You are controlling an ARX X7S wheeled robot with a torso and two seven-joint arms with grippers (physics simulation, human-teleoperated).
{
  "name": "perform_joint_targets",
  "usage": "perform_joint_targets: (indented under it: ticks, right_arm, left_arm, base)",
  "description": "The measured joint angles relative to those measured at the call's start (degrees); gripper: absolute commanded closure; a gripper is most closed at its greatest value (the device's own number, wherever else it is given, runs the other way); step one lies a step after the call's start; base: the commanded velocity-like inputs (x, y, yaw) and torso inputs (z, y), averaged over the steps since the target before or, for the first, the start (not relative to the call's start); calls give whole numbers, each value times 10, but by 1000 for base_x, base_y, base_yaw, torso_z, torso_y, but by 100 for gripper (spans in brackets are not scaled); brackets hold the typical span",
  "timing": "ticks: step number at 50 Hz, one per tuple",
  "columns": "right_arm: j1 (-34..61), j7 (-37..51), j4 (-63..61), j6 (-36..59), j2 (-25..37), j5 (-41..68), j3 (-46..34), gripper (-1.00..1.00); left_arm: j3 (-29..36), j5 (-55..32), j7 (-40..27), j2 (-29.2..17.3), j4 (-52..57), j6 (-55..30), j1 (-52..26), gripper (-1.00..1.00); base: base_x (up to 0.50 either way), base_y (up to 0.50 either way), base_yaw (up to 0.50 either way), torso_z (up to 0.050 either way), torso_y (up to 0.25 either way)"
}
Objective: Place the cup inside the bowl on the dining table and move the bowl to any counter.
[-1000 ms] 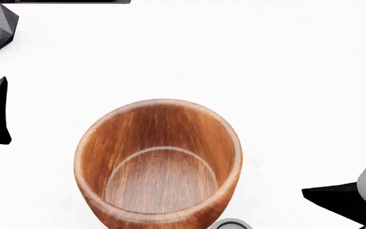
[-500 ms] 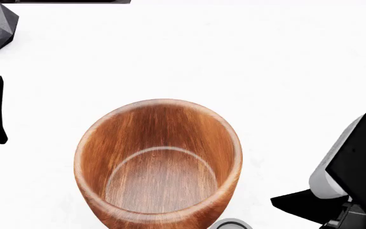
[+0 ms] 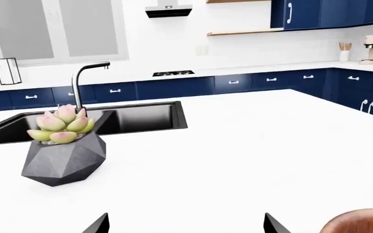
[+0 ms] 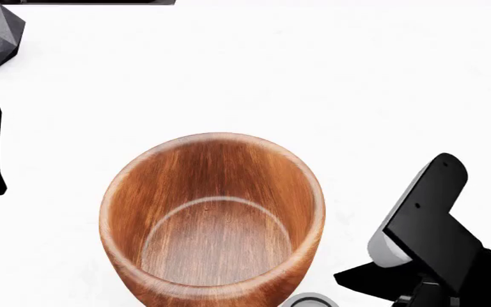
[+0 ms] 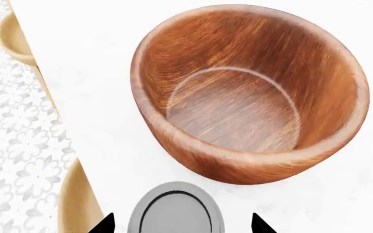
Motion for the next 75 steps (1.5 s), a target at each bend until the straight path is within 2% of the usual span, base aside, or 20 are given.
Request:
perform_joint_targets:
  ticks: [25, 26, 39, 50, 61, 75]
  right_arm:
    - [-29, -9, 11, -30, -10, -30, -43, -100]
    - [-29, -8, 11, -31, -9, -30, -44, 100]
    - [-28, 7, 4, -31, 1, -1, -30, 100]
    - [0, 43, -4, -18, 17, 82, -3, 100]
    - [69, 84, 13, -28, 8, 173, 17, 100]
    - [196, 94, 82, -48, -39, 188, 12, 100]
  left_arm:
    - [3, -3, -3, -1, -2, 7, 4, -100]
    - [3, -4, -3, -1, -2, 8, 4, -100]
    - [3, -6, -1, -6, -4, 13, 8, -100]
    - [4, -9, -2, -7, -3, 13, 8, -100]
    - [11, -9, -8, -4, -2, 11, 3, -100]
    - [12, -11, -8, -6, -6, 16, 10, -100]
  base:
    - [0, 0, 0, 0, 0]
    - [0, 0, 0, 0, 0]
    - [0, 0, 0, 0, 0]
    - [0, 0, 0, 0, 0]
    - [0, 0, 0, 0, 0]
    - [0, 0, 0, 0, 0]
